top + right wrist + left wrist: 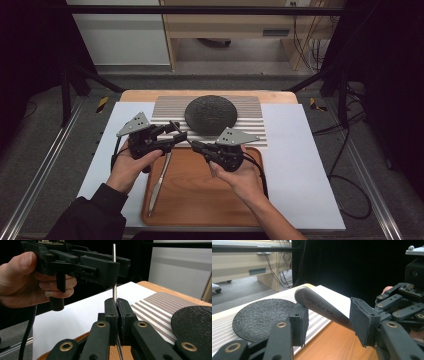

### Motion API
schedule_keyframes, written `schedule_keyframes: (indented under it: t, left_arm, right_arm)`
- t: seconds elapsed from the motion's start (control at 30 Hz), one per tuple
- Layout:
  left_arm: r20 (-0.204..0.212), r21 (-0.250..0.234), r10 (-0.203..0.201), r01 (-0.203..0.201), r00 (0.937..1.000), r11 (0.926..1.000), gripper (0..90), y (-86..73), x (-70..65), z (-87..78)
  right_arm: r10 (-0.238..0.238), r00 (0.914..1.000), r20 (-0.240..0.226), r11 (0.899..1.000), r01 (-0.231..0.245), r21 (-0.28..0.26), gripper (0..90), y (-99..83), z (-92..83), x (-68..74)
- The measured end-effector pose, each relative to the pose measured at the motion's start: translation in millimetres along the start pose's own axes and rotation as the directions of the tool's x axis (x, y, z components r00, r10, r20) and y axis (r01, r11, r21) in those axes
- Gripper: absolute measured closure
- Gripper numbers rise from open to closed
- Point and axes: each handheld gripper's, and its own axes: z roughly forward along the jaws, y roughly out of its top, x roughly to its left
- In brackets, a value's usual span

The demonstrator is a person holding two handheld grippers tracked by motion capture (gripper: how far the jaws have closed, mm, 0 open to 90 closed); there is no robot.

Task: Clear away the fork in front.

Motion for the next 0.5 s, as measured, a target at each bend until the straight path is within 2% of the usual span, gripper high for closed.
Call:
schedule_keyframes:
  t: [0.3, 0.5]
  left_arm:
    - [0.009, -0.004, -0.022, 0.022, 0.9997, 0.9998, 59.7, 0.6, -2.3, 2.0]
    - [0.019, 0.0, -0.02, 0.02, 0.9996, 0.9998, 66.0, 1.1, -5.8, 3.7]
  right_arm:
    - [0.015, 0.9999, -0.004, 1.0, -0.015, 0.006, 87.4, -2.8, 1.6, -1.0]
    - [0.023, 0.9997, -0.005, 1.0, -0.023, 0.01, 87.4, -5.3, 2.8, -1.8]
